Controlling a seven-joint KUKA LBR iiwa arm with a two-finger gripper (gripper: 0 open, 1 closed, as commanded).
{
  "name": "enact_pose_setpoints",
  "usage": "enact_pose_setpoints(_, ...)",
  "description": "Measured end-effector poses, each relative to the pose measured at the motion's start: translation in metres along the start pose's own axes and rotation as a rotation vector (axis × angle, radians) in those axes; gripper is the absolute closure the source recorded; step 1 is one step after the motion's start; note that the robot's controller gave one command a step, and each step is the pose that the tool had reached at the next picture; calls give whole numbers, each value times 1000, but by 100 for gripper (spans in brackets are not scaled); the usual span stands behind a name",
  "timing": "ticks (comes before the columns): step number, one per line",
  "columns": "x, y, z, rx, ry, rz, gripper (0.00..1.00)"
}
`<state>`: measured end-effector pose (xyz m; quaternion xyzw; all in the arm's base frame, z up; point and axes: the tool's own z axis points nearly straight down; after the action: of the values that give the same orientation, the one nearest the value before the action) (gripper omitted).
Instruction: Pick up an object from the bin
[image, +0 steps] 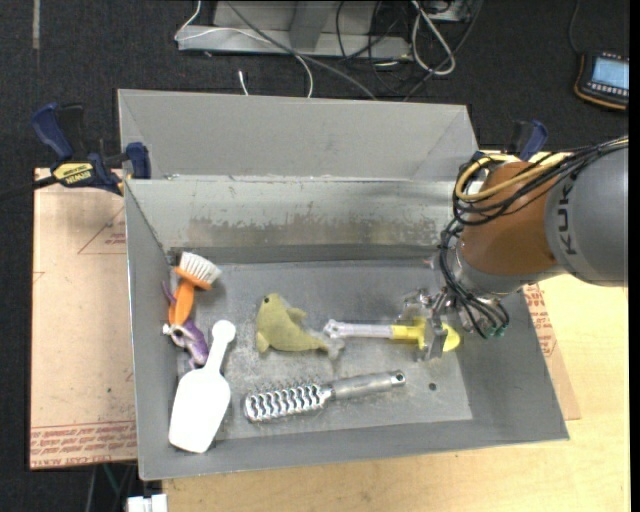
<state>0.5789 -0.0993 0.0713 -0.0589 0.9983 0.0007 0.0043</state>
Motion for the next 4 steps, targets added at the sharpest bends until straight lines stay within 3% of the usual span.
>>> enact_pose_setpoints(2,0,0,-9,1,0,0,100)
enact_pose_setpoints(4,-1,1,-40,0,-1,-1,100)
